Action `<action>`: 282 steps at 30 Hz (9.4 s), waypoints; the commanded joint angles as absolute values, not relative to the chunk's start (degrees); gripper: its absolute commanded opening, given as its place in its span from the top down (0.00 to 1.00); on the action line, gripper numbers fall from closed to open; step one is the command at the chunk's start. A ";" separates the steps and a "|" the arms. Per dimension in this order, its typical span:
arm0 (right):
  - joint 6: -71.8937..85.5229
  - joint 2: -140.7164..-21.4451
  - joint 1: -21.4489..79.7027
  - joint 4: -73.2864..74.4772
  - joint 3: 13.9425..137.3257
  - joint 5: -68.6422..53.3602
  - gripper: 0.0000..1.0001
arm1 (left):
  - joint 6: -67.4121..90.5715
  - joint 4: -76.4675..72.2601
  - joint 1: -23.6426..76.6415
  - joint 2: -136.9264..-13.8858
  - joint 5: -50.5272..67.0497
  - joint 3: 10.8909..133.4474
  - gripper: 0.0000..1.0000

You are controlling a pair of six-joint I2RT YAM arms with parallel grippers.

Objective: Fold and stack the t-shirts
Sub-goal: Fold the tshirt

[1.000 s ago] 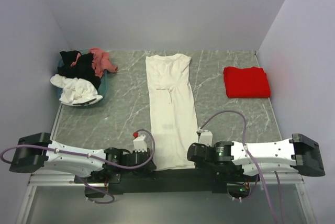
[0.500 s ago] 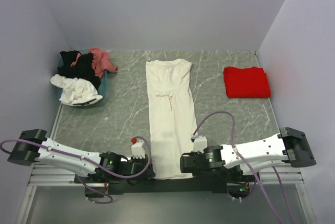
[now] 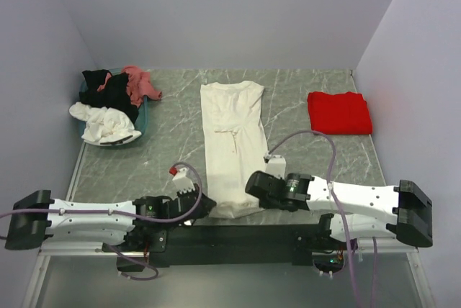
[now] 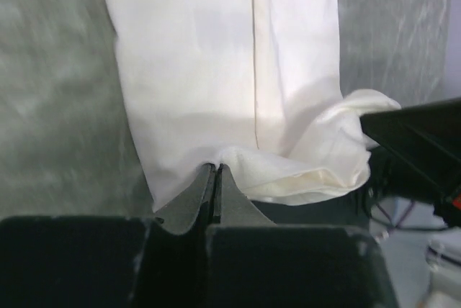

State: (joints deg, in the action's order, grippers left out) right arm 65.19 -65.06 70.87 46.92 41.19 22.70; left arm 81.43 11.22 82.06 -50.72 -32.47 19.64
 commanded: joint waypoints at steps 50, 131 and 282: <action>24.08 -105.11 34.63 28.12 74.79 21.44 1.00 | 38.50 -12.57 34.37 -91.58 -10.45 46.23 1.00; 22.94 -95.02 28.04 28.48 72.95 12.21 0.47 | 67.68 10.89 77.25 -76.12 -42.09 26.27 0.36; -7.91 -121.74 20.92 40.08 112.87 -19.62 0.54 | 60.38 -17.05 84.64 -80.86 -24.00 24.69 0.32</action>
